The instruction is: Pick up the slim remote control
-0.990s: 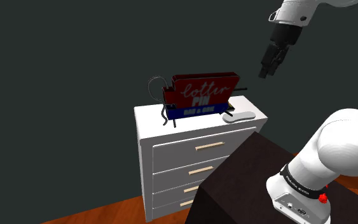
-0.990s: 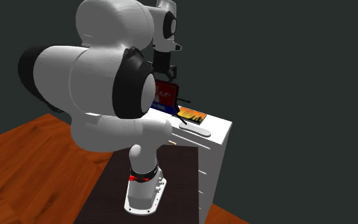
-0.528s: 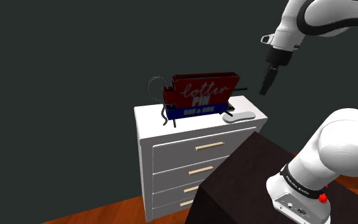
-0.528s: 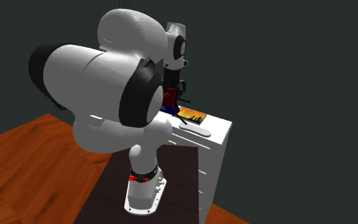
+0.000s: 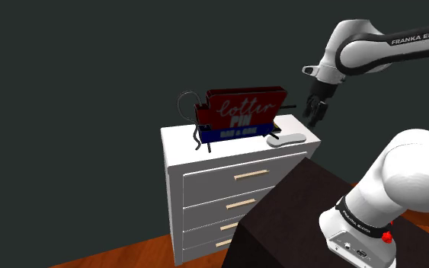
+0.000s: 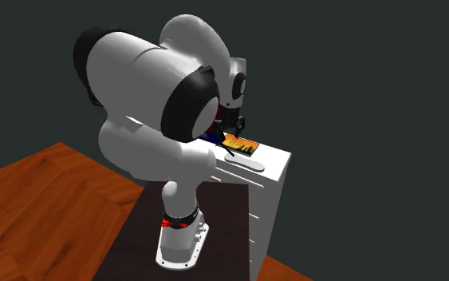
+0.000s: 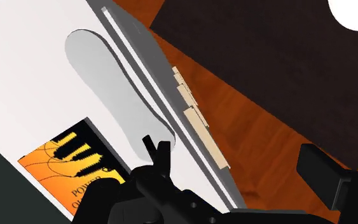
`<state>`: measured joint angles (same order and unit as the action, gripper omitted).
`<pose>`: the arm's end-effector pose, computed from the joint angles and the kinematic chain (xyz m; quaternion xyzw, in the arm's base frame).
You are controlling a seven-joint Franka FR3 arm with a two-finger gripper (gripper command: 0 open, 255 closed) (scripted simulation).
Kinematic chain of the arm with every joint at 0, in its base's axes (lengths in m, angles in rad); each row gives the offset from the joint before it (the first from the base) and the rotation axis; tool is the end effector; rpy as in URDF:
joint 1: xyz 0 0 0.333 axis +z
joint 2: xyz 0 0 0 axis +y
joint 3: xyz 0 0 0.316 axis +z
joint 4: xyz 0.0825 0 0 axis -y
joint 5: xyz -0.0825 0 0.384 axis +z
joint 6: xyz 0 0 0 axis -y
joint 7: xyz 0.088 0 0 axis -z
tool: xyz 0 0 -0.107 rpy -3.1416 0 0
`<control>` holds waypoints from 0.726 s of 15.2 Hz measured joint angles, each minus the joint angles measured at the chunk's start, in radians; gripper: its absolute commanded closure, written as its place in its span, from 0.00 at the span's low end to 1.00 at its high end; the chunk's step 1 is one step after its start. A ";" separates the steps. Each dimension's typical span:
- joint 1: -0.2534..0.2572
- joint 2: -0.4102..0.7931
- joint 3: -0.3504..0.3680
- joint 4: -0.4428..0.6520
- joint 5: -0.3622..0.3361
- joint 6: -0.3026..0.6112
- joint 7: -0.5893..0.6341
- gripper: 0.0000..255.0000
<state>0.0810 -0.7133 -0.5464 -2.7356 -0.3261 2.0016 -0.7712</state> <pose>0.2962 -0.1524 0.3909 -0.9565 -0.2883 0.0141 0.0422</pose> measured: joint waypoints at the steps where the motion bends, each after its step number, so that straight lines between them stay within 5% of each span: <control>1: 0.012 0.041 -0.036 0.000 -0.018 0.047 -0.048 0.00; 7: 0.121 0.271 -0.228 0.017 -0.056 0.297 -0.327 0.00; 11: 0.272 0.490 -0.405 0.072 0.057 0.484 -0.593 0.00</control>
<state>0.3527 -0.2228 -0.9518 -2.6635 -0.2694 2.4857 -1.3645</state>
